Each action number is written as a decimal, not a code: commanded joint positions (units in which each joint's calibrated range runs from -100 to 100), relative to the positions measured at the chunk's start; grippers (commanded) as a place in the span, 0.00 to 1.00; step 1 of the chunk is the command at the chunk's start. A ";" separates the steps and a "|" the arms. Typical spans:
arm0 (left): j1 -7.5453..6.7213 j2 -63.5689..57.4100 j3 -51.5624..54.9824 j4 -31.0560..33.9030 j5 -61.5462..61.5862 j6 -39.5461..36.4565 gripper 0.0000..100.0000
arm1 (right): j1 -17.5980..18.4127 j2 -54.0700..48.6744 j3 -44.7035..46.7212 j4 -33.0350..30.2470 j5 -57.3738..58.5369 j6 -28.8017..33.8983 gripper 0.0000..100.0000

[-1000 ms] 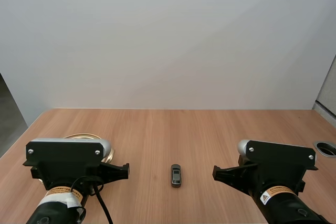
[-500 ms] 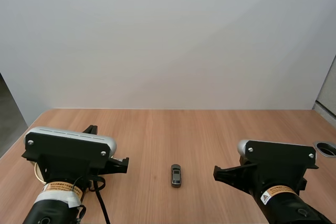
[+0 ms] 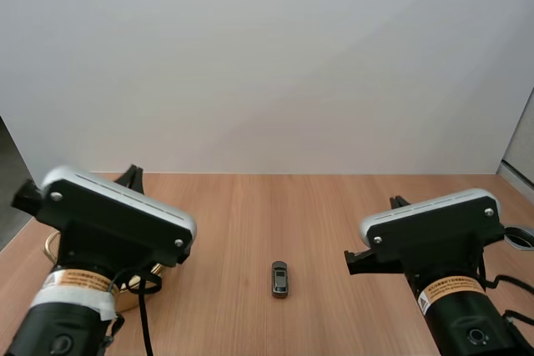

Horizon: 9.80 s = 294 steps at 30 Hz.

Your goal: Open the pot, put the car inside, and close it

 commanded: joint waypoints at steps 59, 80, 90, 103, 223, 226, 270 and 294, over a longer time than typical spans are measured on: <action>3.58 28.17 -17.18 -12.10 55.86 -0.85 1.00 | 6.06 51.37 -49.89 56.54 89.25 -32.07 1.00; 3.58 54.74 -16.04 -0.88 39.00 -14.53 1.00 | 6.06 56.20 -49.89 57.40 92.41 -31.85 1.00; 3.58 60.57 -16.04 -0.39 36.26 -15.44 1.00 | 6.06 56.20 -49.89 57.62 92.41 -31.85 1.00; 3.58 60.57 -16.04 0.20 29.06 -15.44 1.00 | 6.06 56.20 -49.89 57.62 92.41 -31.85 1.00; 3.64 25.10 -55.92 -11.66 76.08 -0.47 0.00 | 10.40 102.21 -46.88 58.23 71.20 -39.87 1.00; 3.64 25.10 -55.92 -11.66 75.71 -0.47 0.00 | 10.78 102.21 -46.88 57.41 71.20 -40.08 0.85; 3.64 6.38 -77.17 -15.49 90.12 9.51 0.00 | 26.99 84.35 -66.18 64.27 75.92 -48.49 0.00; 3.64 6.39 -77.17 -15.93 90.12 9.51 0.00 | 31.90 115.72 -91.89 58.38 71.98 -47.42 0.00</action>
